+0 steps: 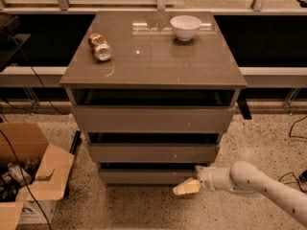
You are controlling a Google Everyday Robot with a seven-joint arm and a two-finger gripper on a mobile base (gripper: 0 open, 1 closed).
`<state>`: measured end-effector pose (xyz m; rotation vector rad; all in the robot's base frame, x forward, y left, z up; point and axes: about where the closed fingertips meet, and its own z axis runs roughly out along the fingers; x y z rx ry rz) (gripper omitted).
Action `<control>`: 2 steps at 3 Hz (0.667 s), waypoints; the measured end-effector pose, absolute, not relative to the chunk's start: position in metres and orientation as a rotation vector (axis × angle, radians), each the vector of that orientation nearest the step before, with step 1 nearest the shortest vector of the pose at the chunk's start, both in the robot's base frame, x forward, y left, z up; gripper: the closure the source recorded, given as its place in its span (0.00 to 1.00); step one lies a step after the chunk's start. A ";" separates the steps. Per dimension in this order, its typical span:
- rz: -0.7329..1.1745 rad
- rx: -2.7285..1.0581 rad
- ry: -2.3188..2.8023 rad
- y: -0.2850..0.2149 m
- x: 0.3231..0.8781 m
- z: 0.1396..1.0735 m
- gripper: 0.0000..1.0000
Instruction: Open bottom drawer
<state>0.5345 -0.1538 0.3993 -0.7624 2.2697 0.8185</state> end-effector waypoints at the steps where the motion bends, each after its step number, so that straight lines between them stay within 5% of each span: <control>1: 0.848 -0.759 2.293 -0.150 0.541 0.377 0.00; 2: 0.853 -0.775 2.333 -0.144 0.554 0.353 0.00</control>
Offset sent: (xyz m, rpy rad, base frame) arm 0.0278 0.0109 -0.0588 -0.0257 0.0789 0.0318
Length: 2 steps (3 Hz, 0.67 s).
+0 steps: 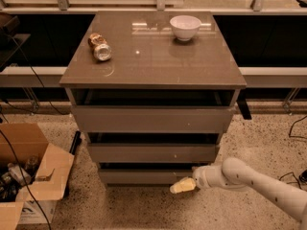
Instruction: Open bottom drawer
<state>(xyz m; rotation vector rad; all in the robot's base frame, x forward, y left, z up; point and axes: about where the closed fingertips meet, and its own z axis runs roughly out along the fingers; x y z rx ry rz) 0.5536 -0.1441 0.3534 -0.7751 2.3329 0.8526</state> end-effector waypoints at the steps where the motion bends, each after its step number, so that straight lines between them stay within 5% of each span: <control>1: 0.853 -0.773 2.375 -0.141 0.562 0.339 0.00; 2: 0.853 -0.774 2.376 -0.141 0.562 0.338 0.00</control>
Offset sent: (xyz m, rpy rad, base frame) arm 0.0068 0.0026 -0.0123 -0.0148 0.0301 -0.0004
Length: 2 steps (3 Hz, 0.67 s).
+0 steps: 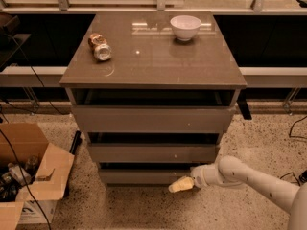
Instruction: Open bottom drawer
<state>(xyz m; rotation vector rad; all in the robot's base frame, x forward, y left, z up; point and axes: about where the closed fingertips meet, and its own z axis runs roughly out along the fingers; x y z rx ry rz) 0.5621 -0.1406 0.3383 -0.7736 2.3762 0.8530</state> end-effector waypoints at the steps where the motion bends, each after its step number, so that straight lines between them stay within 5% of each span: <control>1: 0.784 -0.776 2.356 -0.141 0.568 0.324 0.00; 2: 0.673 -0.797 2.347 -0.141 0.580 0.300 0.00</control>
Offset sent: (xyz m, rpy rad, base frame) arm 0.0369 -0.0045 -0.0651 -0.1943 -0.1804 -0.0537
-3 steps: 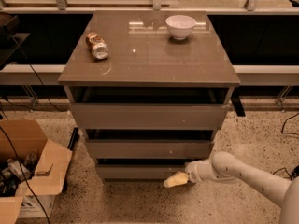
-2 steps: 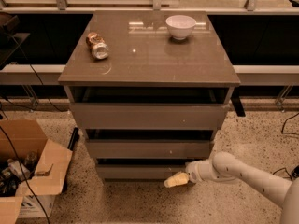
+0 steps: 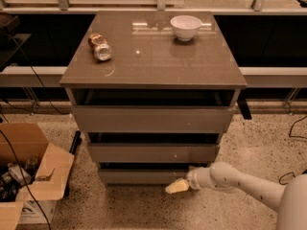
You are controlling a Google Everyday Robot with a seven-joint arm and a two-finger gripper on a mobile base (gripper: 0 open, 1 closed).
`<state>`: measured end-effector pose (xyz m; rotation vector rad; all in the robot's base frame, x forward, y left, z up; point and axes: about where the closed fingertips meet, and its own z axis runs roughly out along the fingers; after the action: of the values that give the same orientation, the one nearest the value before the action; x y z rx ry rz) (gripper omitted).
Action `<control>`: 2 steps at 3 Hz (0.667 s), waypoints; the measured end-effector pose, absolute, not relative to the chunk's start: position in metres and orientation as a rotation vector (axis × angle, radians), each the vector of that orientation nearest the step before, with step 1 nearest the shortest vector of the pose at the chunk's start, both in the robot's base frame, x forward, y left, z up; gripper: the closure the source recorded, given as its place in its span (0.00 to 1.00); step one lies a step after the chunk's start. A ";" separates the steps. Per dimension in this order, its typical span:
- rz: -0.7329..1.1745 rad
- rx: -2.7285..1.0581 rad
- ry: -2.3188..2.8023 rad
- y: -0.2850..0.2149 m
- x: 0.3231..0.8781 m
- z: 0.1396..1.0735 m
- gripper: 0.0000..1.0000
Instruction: Open bottom drawer
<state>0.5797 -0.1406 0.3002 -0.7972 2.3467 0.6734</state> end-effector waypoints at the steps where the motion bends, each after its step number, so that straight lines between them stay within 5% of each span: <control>1: 0.541 -0.767 2.365 -0.145 0.593 0.275 0.00; 2: 0.447 -0.736 2.386 -0.151 0.612 0.252 0.00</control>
Offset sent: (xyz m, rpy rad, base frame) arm 0.0629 -0.0221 -0.0748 -0.2145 -0.0793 -0.1666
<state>0.6121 -0.1505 0.2516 -0.7365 2.3864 0.4467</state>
